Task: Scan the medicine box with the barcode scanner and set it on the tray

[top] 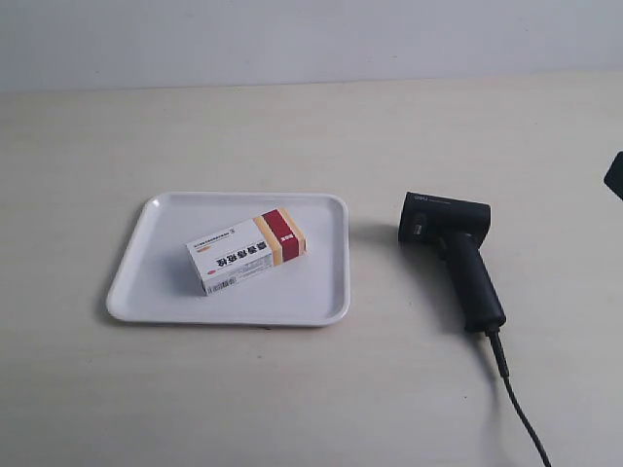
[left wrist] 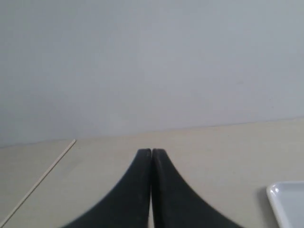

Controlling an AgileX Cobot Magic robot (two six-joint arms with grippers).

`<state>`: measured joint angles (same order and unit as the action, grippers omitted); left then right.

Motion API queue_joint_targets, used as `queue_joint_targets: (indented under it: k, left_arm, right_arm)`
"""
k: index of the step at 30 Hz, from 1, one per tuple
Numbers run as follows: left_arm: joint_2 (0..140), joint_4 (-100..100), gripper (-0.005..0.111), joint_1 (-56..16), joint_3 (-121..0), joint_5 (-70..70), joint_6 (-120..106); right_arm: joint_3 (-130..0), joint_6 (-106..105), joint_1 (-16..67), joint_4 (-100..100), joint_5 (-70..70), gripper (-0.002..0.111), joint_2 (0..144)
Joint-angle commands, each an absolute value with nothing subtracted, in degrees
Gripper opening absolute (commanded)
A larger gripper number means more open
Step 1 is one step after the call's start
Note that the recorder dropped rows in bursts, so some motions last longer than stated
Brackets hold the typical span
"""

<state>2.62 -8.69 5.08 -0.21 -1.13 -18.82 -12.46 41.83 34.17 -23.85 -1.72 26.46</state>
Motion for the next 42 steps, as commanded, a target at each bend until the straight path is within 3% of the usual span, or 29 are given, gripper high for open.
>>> queue_joint_targets:
  k: [1, 19, 42]
  left_arm:
    - [0.00, -1.98, 0.003, 5.75, 0.00, -7.80, -11.61]
    - [0.00, 3.82, 0.003, 5.75, 0.00, -15.80, 0.48]
    - [0.00, 3.82, 0.003, 5.75, 0.00, -17.20, 0.00]
  right_arm:
    - [-12.17, 41.48, 34.00, -24.10, -1.48, 0.000, 26.04]
    - [-12.17, 41.48, 34.00, -24.10, -1.64, 0.000, 26.04]
    - [-12.17, 41.48, 34.00, -23.97, -1.62, 0.000, 26.04]
